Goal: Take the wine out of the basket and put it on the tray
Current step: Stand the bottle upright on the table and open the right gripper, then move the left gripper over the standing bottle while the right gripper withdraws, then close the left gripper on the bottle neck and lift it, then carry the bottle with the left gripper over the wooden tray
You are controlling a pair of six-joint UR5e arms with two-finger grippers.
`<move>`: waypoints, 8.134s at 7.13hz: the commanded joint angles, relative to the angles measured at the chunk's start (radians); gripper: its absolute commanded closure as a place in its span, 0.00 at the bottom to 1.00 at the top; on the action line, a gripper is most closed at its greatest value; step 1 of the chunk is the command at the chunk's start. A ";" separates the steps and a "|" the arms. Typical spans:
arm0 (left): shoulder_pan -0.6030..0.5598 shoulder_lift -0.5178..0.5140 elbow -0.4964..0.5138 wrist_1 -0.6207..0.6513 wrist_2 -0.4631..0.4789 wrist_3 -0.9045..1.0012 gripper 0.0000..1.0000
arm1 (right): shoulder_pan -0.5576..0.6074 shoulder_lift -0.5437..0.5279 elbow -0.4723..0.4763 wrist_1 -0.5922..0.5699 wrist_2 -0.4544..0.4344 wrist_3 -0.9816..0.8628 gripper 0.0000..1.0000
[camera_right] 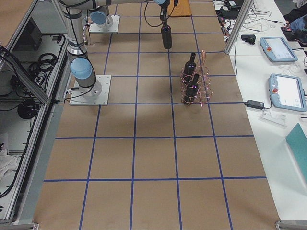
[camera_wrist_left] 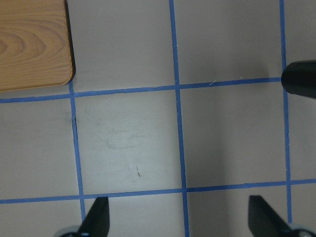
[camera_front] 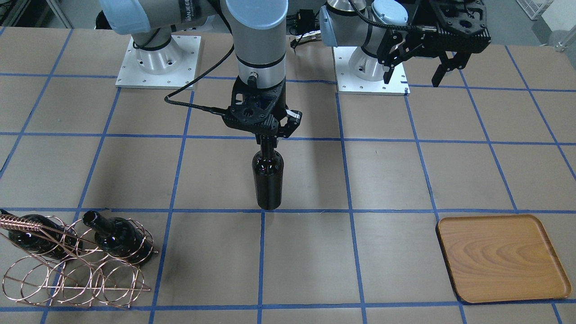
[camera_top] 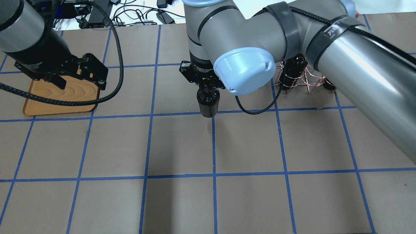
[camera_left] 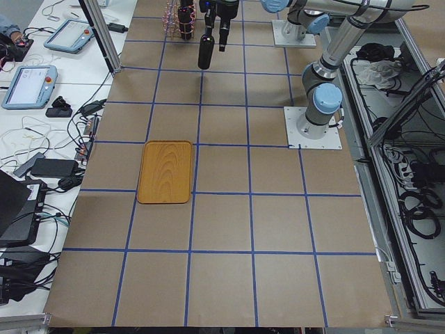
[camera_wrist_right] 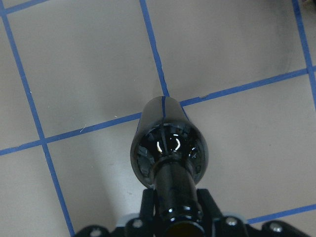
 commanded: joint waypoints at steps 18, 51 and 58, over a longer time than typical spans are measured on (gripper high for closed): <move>0.022 -0.020 -0.051 0.103 -0.041 -0.181 0.00 | -0.254 -0.133 -0.040 0.048 -0.015 -0.600 0.00; -0.231 -0.296 0.144 0.117 -0.001 -0.431 1.00 | -0.371 -0.187 0.018 0.181 -0.003 -0.798 0.00; 0.344 -0.295 0.193 0.049 -0.078 0.335 1.00 | -0.373 -0.198 0.018 0.183 -0.006 -0.798 0.00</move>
